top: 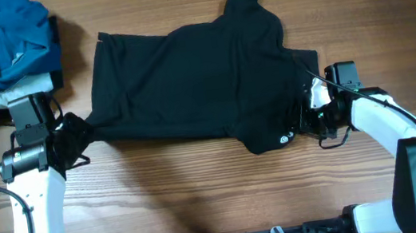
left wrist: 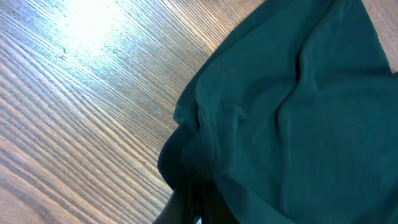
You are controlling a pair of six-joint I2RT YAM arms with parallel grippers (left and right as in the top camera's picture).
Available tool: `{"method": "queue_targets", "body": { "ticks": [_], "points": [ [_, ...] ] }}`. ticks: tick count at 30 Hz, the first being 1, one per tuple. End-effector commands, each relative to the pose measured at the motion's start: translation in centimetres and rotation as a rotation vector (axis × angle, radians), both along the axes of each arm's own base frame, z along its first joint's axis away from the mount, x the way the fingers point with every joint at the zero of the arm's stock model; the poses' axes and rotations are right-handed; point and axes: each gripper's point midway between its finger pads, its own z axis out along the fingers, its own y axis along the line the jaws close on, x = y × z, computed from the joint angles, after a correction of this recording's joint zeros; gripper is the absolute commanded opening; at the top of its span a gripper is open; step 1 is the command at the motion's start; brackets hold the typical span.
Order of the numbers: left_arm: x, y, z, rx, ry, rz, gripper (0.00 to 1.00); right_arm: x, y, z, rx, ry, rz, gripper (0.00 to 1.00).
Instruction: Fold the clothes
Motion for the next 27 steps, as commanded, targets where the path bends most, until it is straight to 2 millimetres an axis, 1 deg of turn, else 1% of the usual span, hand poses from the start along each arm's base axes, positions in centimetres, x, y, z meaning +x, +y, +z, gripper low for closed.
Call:
{"method": "queue_targets", "body": {
  "ticks": [1, 3, 5, 6, 8, 11, 13, 15, 18, 21, 23, 27],
  "points": [
    [0.4, 0.6, 0.5, 0.026, -0.014, 0.004, 0.04, -0.5, 1.1, 0.5, 0.067, -0.006, 0.023, 0.05],
    [0.4, 0.6, 0.5, 0.026, -0.014, 0.004, 0.04, -0.4, 1.1, 0.9, 0.071, -0.005, -0.003, 0.04],
    [0.4, 0.6, 0.6, 0.025, -0.014, 0.004, 0.04, 0.0, 1.0, 2.0, 0.072, -0.028, -0.017, 0.04],
    [0.4, 0.6, 0.6, 0.025, -0.015, 0.004, 0.04, 0.3, 1.0, 3.3, 0.072, -0.054, -0.017, 0.05],
    [0.4, 0.6, 1.0, 0.027, -0.031, 0.004, 0.04, 0.5, 0.6, 6.6, 0.044, -0.113, -0.021, 0.04],
    [0.1, 0.1, 2.8, 0.022, -0.094, -0.006, 0.04, -0.2, -0.3, 11.1, -0.006, -0.155, -0.06, 0.04],
    [-0.6, 0.0, 4.3, 0.034, -0.142, -0.006, 0.04, -0.9, -0.5, 12.8, -0.019, -0.162, -0.084, 0.04],
    [-1.3, -0.1, 5.7, 0.048, -0.185, -0.004, 0.04, -1.9, -0.5, 13.9, -0.015, -0.162, -0.091, 0.04],
    [-2.5, -0.1, 7.0, 0.071, -0.22, 0.006, 0.04, -3.3, -0.5, 14.7, -0.017, -0.149, -0.105, 0.04],
    [-3.8, -0.3, 7.3, 0.073, -0.213, 0.009, 0.04, -4.9, -0.6, 15.2, -0.023, -0.135, -0.115, 0.04],
    [-4.5, -0.4, 7.3, 0.071, -0.204, 0.009, 0.04, -6.0, -0.6, 15.9, -0.02, -0.135, -0.134, 0.04],
    [-5.7, -0.7, 7.5, 0.059, -0.201, 0.025, 0.04, -7.6, -0.6, 17.0, -0.011, -0.144, -0.17, 0.04]
  ]
}}
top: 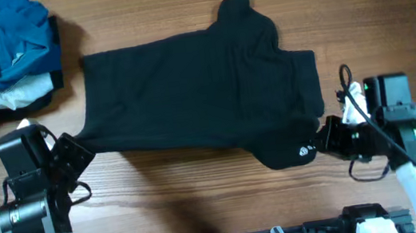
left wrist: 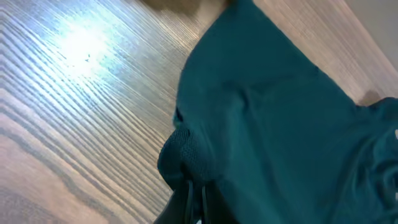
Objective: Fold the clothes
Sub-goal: 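Lay the folded bottom half flat with both grippers holding the sides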
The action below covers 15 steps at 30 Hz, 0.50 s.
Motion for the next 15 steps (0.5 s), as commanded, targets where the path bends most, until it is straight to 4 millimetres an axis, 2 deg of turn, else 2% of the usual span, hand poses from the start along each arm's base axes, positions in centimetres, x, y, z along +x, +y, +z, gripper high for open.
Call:
{"method": "queue_targets", "body": {
  "ticks": [1, 3, 7, 9, 10, 15],
  "points": [
    [-0.7, 0.4, 1.0, 0.018, -0.023, 0.026, 0.04, 0.0, -0.3, 1.5, -0.006, -0.047, -0.044, 0.04],
    [-0.8, 0.4, 0.9, 0.018, -0.019, 0.027, 0.04, 0.7, -0.4, 1.7, -0.013, -0.077, -0.046, 0.04],
    [0.1, 0.8, 0.1, 0.022, 0.011, 0.034, 0.04, 5.1, -0.6, 1.6, -0.022, -0.164, -0.034, 0.04],
    [1.0, 1.4, -1.0, 0.027, 0.051, 0.048, 0.04, 7.0, -0.7, 0.3, -0.025, -0.149, -0.028, 0.04],
    [2.0, 1.8, -2.2, 0.028, 0.091, 0.053, 0.04, 8.8, -0.6, -1.1, -0.023, -0.135, -0.012, 0.04],
    [5.0, 2.5, -5.7, 0.013, 0.17, 0.052, 0.04, 12.3, -0.2, -4.3, 0.005, -0.11, 0.005, 0.04]
  ]
}}
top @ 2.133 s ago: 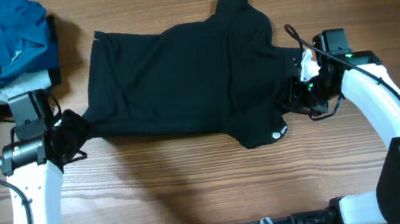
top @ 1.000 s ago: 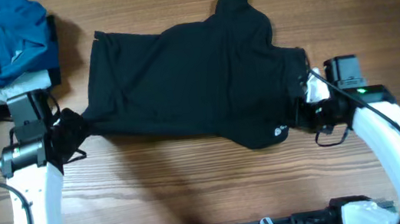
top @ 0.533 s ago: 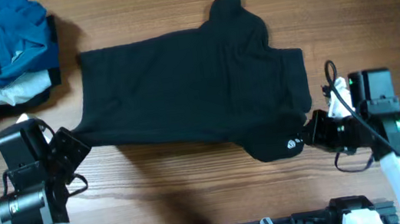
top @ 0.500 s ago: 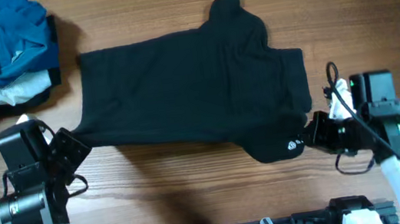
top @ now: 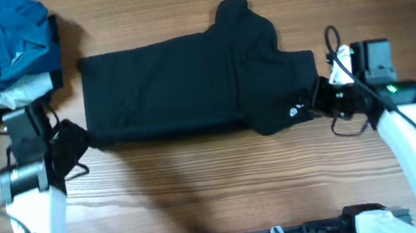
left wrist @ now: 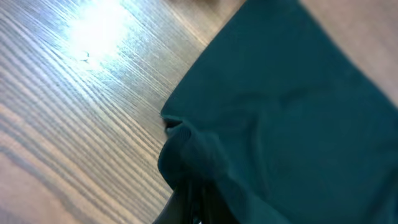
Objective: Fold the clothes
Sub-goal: 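Lay the folded bottom half flat with both grippers holding the sides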
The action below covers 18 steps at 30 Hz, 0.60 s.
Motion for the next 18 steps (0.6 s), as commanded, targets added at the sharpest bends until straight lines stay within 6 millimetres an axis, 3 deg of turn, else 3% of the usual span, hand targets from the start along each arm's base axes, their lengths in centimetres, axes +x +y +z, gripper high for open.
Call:
{"method": "queue_targets", "body": {
  "ticks": [1, 4, 8, 12, 18],
  "points": [
    [1.6, 1.1, -1.9, 0.013, 0.045, 0.028, 0.04, 1.8, 0.2, -1.1, 0.006, -0.008, 0.024, 0.04],
    [3.1, 1.4, -4.1, 0.005, 0.081, 0.027, 0.04, 3.8, 0.1, -2.0, -0.002, -0.054, 0.041, 0.04],
    [4.3, 1.7, -5.6, 0.003, 0.091, 0.027, 0.04, 6.3, -0.1, -1.9, -0.02, -0.144, 0.04, 0.04],
    [5.8, 2.0, -5.1, 0.016, 0.032, 0.027, 0.04, 7.8, -0.5, -2.1, -0.043, -0.185, 0.027, 0.04],
    [6.9, 2.3, -4.6, 0.026, -0.016, 0.028, 0.04, 8.4, -0.8, -3.8, -0.057, -0.161, 0.021, 0.04]
  ]
}}
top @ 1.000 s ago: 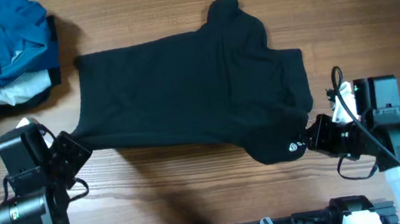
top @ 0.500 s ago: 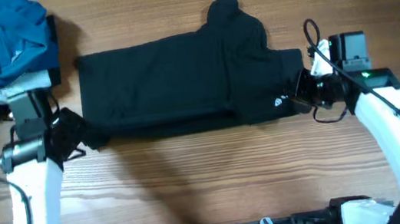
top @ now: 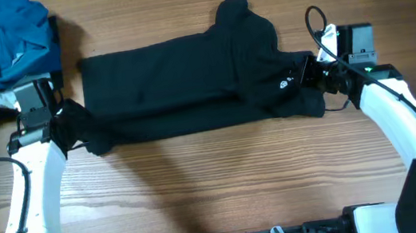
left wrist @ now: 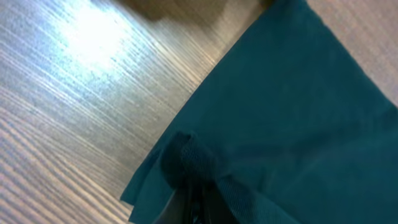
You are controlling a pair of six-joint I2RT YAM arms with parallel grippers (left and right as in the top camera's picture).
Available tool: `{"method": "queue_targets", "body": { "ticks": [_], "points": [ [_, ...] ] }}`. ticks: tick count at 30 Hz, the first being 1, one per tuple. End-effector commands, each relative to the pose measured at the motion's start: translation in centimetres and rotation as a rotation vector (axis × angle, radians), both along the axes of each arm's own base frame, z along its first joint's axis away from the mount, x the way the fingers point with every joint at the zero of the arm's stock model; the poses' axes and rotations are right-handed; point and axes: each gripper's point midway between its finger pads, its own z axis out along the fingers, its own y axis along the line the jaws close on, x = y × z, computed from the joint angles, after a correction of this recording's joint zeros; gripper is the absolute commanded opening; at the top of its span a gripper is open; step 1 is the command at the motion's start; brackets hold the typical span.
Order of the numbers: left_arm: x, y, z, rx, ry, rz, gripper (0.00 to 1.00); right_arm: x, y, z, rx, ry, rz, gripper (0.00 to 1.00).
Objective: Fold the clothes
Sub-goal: 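Lay the folded bottom half flat with both grippers holding the sides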
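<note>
A black shirt (top: 180, 84) lies across the wooden table, its near edge doubled over onto the body in a long band. My left gripper (top: 72, 122) is shut on the shirt's near left corner; the left wrist view shows the bunched fabric (left wrist: 193, 158) pinched between the fingers. At the right end my right gripper (top: 308, 79) is shut on the other corner, beside a small white logo (top: 285, 84). A sleeve (top: 238, 12) sticks out toward the far side.
A pile of blue and pale clothes sits in the far left corner, close to my left arm. The table's near edge carries a dark rail.
Both grippers have moved farther from the near edge with the shirt's corners. The near hem now lies over the body as a folded band, and the shirt looks narrower.
At first the shirt lay spread and skewed with both grippers shut on its near corners. Then it was pulled straight and squared up. After that the corners were held nearer the body, and now the near edge lies folded over it.
</note>
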Motion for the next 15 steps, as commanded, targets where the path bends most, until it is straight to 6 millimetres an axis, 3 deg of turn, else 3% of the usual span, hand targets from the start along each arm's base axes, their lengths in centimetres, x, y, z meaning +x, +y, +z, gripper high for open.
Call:
{"method": "queue_targets", "body": {
  "ticks": [1, 6, 9, 10, 11, 12, 13, 15],
  "points": [
    [0.9, 0.8, 0.6, 0.023, -0.034, 0.023, 0.04, 0.5, -0.6, -1.3, -0.035, 0.019, -0.008, 0.04],
    [2.7, -0.1, 1.3, 0.035, -0.098, -0.013, 0.04, 1.0, -0.6, -1.6, -0.038, 0.013, -0.009, 0.04],
    [3.3, -1.3, 0.7, 0.033, -0.095, -0.047, 0.05, 1.1, -0.6, -1.5, -0.037, 0.009, -0.01, 0.04],
    [3.4, -1.7, 0.3, 0.032, -0.087, -0.057, 0.22, 1.1, -0.6, -1.5, -0.038, 0.007, -0.01, 0.06],
    [3.5, -1.8, 0.1, 0.031, -0.084, -0.062, 0.47, 1.1, -0.6, -1.5, -0.038, 0.006, -0.01, 0.18],
    [3.7, -1.9, -0.1, 0.035, -0.081, -0.07, 0.76, 1.2, -0.6, -1.5, -0.038, 0.002, -0.009, 0.43],
    [3.7, -1.8, -0.1, 0.039, -0.081, -0.067, 0.92, 1.2, -0.6, -1.4, -0.038, 0.0, -0.01, 0.54],
    [3.7, -1.1, 0.0, 0.064, -0.083, -0.048, 0.99, 1.4, -0.6, -1.3, -0.038, -0.008, -0.009, 0.59]
  ]
}}
